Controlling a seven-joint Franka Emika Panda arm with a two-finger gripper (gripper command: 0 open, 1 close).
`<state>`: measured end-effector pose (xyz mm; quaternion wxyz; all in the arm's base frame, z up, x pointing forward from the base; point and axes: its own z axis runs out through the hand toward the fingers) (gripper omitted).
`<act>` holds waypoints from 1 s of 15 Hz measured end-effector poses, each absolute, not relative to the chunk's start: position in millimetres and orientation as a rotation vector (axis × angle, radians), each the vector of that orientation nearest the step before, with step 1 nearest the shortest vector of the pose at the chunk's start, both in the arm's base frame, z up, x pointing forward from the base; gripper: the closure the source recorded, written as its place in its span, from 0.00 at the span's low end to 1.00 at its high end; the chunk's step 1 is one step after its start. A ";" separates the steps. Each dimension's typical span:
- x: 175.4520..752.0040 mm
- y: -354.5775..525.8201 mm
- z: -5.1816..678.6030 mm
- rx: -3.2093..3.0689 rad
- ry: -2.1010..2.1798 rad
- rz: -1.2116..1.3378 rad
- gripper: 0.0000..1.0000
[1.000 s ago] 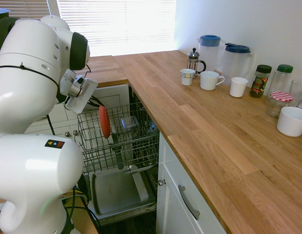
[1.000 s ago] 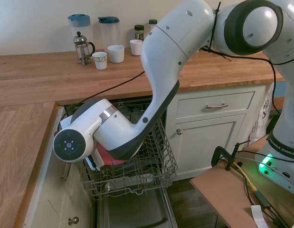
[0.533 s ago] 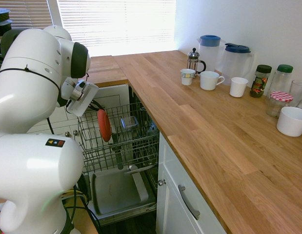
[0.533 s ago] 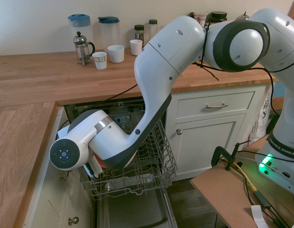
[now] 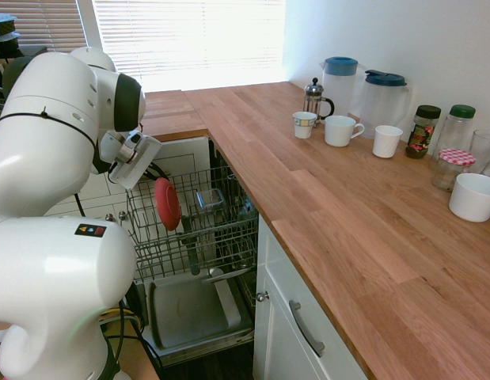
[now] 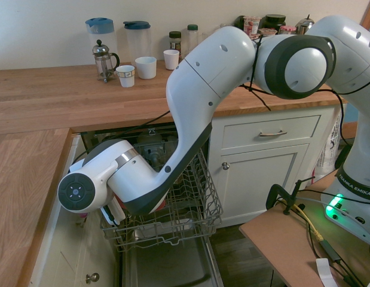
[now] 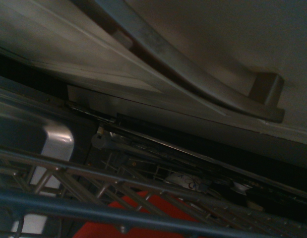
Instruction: Put the plate in the dishwasher
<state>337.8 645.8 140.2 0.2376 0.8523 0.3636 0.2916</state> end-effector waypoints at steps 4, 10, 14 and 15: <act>334.7 647.0 139.0 2.352 0.994 0.787 0.00; 311.8 656.0 174.5 2.362 0.963 0.849 0.00; 289.2 642.6 232.5 2.351 0.886 0.871 0.00; 285.8 638.0 245.1 2.355 0.864 0.871 0.00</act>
